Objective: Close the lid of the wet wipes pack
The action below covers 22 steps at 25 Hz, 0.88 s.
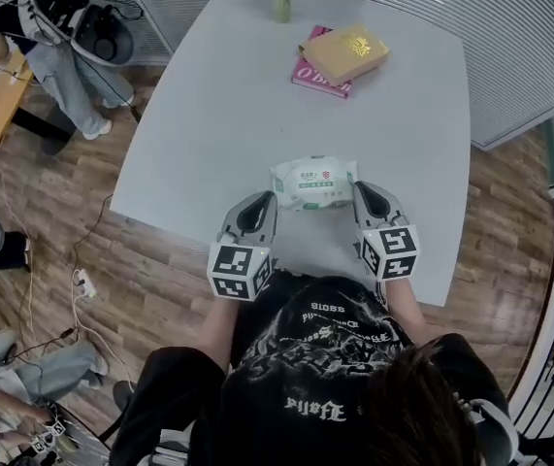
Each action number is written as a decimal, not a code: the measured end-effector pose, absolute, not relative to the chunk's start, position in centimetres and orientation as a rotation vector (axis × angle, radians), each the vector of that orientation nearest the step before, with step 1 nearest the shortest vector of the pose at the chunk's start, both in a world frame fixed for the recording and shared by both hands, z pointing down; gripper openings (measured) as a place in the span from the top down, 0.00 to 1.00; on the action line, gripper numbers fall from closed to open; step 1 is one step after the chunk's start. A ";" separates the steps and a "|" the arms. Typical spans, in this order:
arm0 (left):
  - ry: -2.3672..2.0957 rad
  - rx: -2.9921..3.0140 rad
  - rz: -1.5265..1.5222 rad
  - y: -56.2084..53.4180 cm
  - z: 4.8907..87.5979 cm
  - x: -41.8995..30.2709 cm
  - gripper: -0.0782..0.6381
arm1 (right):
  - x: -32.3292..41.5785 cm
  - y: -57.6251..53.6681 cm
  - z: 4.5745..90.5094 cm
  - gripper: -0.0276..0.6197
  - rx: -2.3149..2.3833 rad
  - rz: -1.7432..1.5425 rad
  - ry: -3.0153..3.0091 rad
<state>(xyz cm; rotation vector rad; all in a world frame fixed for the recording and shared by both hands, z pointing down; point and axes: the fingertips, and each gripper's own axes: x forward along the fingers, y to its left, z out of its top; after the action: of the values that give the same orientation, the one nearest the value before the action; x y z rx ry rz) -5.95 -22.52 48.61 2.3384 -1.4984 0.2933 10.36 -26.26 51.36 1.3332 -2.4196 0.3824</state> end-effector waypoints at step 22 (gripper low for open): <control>-1.641 2.457 0.255 -22.6 45.9 -6.5 0.88 | 11.5 -24.1 48.8 0.96 1.479 0.152 -2.332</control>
<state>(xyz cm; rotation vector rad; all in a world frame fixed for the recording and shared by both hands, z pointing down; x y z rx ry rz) -6.53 -22.65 45.87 2.4568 -1.6415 0.2545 11.48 -24.13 48.84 1.4793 -2.3324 0.1518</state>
